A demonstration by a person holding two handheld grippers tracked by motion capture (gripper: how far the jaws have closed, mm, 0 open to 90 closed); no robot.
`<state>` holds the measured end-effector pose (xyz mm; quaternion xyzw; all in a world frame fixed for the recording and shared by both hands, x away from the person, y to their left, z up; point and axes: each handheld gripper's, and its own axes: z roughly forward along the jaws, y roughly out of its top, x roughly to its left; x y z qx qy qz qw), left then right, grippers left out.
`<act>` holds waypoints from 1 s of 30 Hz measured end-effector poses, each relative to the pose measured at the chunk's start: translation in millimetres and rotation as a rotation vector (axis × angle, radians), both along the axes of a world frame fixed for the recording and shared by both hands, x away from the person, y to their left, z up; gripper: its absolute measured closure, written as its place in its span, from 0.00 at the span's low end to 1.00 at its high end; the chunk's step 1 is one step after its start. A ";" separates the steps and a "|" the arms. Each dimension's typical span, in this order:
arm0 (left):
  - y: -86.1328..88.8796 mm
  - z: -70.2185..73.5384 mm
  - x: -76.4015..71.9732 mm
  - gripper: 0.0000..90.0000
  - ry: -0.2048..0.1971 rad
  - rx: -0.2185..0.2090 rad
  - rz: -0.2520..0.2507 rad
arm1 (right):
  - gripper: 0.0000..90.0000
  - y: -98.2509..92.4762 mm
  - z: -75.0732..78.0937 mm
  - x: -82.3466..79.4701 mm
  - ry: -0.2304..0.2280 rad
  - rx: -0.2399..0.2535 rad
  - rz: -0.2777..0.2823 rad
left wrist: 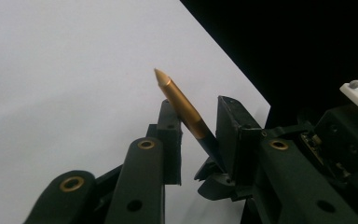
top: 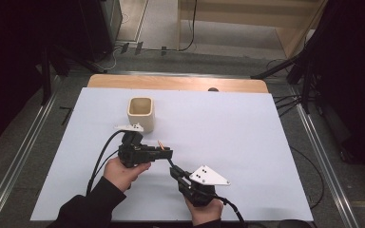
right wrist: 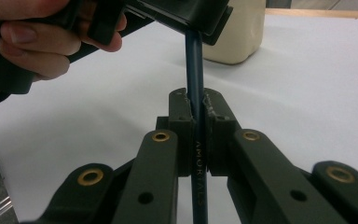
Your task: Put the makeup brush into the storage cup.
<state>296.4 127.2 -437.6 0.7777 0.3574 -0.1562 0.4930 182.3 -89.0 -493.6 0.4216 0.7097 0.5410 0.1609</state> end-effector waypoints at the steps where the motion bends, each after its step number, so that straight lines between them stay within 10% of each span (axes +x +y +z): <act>1: 0.0 -0.3 0.2 0.81 0.001 -0.002 -0.003 | 0.94 0.2 -0.2 0.0 0.003 -0.001 0.000; 11: 5.2 -6.4 7.7 0.93 0.138 -0.111 -0.038 | 0.94 3.4 0.8 1.5 0.020 -0.045 0.008; 30: 16.5 2.8 13.1 0.93 0.059 -0.022 -0.011 | 0.44 -4.7 13.2 26.2 0.135 -0.073 0.173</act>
